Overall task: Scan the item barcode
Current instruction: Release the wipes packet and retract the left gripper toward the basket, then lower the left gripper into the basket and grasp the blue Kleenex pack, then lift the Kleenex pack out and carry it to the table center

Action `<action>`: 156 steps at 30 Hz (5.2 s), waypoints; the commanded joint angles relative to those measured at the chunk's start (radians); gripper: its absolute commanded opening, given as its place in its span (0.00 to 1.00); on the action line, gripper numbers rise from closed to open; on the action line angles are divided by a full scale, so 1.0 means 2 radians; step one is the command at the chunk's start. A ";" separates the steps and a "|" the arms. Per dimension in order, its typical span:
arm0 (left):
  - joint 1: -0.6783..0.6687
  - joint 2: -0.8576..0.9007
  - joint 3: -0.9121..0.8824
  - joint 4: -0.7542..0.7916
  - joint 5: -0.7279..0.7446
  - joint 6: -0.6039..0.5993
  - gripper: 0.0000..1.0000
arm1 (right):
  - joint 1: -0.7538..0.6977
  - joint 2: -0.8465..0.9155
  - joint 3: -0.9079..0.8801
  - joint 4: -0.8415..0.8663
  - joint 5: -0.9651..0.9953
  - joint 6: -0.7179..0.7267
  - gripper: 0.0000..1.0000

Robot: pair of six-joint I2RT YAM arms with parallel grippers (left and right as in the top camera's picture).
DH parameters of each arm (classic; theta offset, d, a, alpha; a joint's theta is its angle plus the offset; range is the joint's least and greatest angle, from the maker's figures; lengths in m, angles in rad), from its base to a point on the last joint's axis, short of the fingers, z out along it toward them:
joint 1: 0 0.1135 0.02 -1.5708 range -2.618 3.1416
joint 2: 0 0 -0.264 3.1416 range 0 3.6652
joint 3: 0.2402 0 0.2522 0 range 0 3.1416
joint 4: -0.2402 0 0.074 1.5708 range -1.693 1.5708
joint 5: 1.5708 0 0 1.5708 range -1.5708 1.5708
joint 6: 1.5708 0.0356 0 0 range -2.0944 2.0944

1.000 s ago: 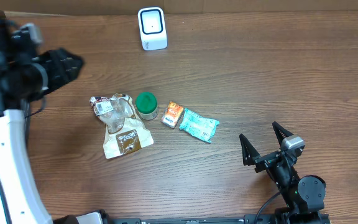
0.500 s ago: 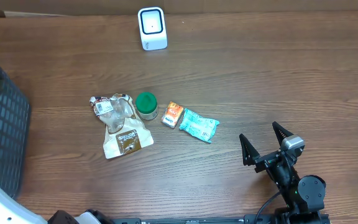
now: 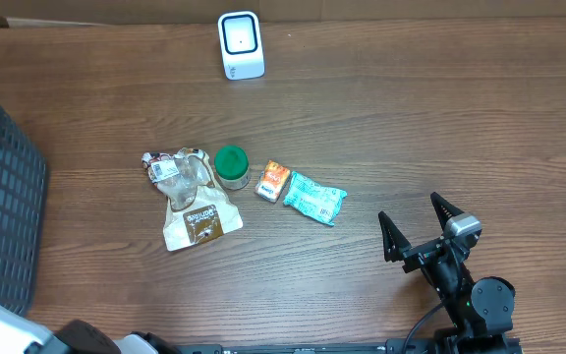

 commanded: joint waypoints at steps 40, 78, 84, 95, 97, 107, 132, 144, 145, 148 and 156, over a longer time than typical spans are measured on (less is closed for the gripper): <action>0.104 0.242 -0.004 0.036 -0.181 -0.098 0.70 | -0.002 -0.005 -0.005 0.003 0.002 0.004 1.00; 0.115 0.251 -0.126 0.203 -0.240 -0.053 0.59 | -0.002 -0.005 -0.005 0.003 0.002 0.004 1.00; 0.115 0.251 -0.163 0.239 -0.240 -0.053 0.59 | -0.002 -0.005 -0.005 0.003 0.002 0.004 1.00; 0.115 0.252 -0.175 0.276 -0.235 -0.053 0.59 | -0.002 -0.005 -0.005 0.003 0.002 0.004 1.00; 0.115 0.252 -0.181 0.280 -0.235 -0.053 0.55 | -0.002 -0.005 -0.005 0.003 0.002 0.004 1.00; 0.115 0.252 -0.202 0.282 -0.231 -0.053 0.04 | -0.002 -0.005 -0.005 0.003 0.002 0.004 1.00; 0.035 0.031 -0.069 0.210 0.099 -0.073 0.04 | -0.002 -0.005 -0.005 0.003 0.002 0.004 1.00; -0.245 -0.147 -0.070 0.134 0.039 -0.072 0.04 | -0.002 -0.005 -0.005 0.003 0.002 0.004 1.00; -0.274 -0.146 -0.070 0.116 0.025 -0.072 0.04 | -0.002 -0.005 -0.005 0.003 0.002 0.004 1.00; -0.357 -0.139 -0.077 0.071 -0.021 -0.072 0.04 | -0.002 -0.005 -0.005 0.003 0.002 0.004 1.00; -0.539 -0.089 -0.104 0.027 -0.048 -0.112 0.04 | -0.002 -0.005 -0.005 0.003 0.002 0.004 1.00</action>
